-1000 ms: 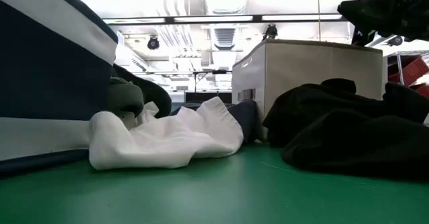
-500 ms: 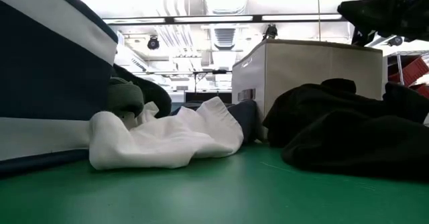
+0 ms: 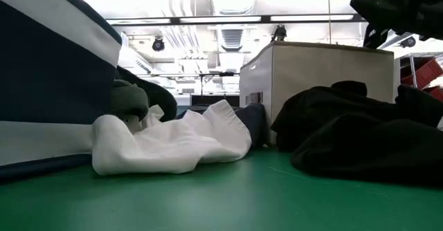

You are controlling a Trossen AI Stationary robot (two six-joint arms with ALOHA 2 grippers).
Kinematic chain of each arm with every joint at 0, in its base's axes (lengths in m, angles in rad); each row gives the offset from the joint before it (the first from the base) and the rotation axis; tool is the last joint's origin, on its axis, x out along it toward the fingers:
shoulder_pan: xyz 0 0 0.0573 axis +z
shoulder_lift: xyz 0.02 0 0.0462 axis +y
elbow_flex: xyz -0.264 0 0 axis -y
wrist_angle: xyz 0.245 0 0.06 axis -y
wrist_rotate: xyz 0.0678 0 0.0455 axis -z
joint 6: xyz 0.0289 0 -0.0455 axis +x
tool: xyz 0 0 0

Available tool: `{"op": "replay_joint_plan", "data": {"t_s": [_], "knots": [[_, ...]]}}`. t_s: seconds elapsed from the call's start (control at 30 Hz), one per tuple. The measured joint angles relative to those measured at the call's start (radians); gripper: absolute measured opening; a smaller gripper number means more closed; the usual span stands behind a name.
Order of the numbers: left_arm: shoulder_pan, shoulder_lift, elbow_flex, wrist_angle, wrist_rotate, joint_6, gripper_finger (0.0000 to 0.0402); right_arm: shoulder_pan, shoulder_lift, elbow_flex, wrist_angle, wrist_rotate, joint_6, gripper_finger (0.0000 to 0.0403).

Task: Sort clothes
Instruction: Put the green shirt into the blue laundry organizer

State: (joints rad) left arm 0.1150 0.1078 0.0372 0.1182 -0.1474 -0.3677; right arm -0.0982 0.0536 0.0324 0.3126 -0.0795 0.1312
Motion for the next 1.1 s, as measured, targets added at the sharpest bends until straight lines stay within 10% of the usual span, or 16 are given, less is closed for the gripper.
{"op": "replay_joint_plan", "data": {"t_s": [0.43,1.1], "knots": [[0.000,0.001,0.025,0.124,0.000,0.072,0.0000,0.000,0.002,0.025,-0.019,-0.007,0.007,0.0034],[0.000,0.309,0.471,-0.335,-0.002,0.181,0.0000,0.002,0.002,0.261,-0.328,-0.025,-0.019,0.0034]]}}
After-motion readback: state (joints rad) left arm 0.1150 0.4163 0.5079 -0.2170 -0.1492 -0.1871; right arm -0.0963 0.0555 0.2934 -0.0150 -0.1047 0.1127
